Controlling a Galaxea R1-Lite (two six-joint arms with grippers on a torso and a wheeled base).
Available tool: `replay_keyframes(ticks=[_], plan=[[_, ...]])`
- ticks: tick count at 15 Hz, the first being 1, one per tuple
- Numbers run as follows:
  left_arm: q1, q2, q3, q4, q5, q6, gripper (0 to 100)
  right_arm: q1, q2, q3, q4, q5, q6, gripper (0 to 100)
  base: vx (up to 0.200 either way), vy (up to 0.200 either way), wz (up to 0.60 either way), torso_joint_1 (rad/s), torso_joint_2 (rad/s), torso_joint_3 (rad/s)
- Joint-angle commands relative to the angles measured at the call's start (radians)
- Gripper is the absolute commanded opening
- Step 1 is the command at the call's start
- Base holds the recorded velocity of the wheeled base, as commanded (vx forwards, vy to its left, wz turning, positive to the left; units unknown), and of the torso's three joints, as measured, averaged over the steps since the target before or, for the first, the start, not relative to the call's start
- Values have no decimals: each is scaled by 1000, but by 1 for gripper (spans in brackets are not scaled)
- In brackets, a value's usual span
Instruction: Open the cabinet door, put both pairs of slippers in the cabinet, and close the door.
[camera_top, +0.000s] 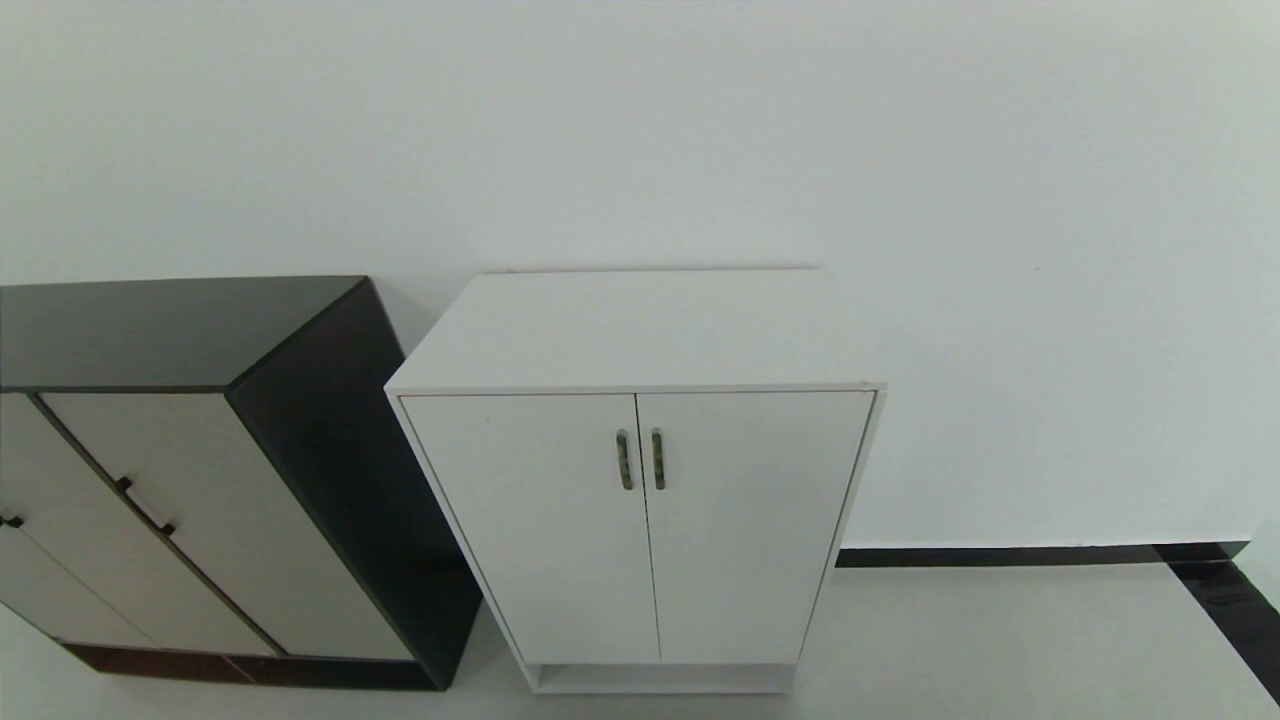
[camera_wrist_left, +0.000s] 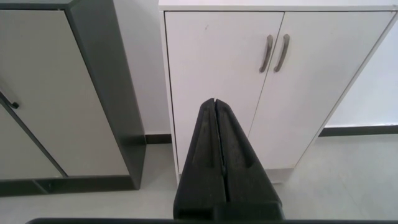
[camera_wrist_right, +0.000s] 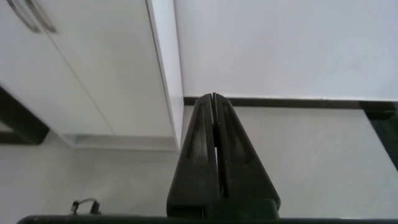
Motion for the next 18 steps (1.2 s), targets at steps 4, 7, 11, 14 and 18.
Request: replay_keyframes(ticks=[4, 7, 11, 14, 18], plan=[[0, 0, 0, 0, 0, 0, 0, -39, -134, 0, 0, -8, 8, 0, 0, 0, 0, 0, 0, 0], [0, 0, 0, 0, 0, 8, 0, -39, -134, 0, -2, -14, 22, 0, 0, 0, 0, 0, 0, 0], [0, 0, 0, 0, 0, 15, 0, -39, -134, 0, -2, -11, 23, 0, 0, 0, 0, 0, 0, 0], [0, 0, 0, 0, 0, 15, 0, -39, -134, 0, -2, 5, 25, 0, 0, 0, 0, 0, 0, 0], [0, 0, 0, 0, 0, 15, 0, -39, -134, 0, -3, 9, 25, 0, 0, 0, 0, 0, 0, 0]])
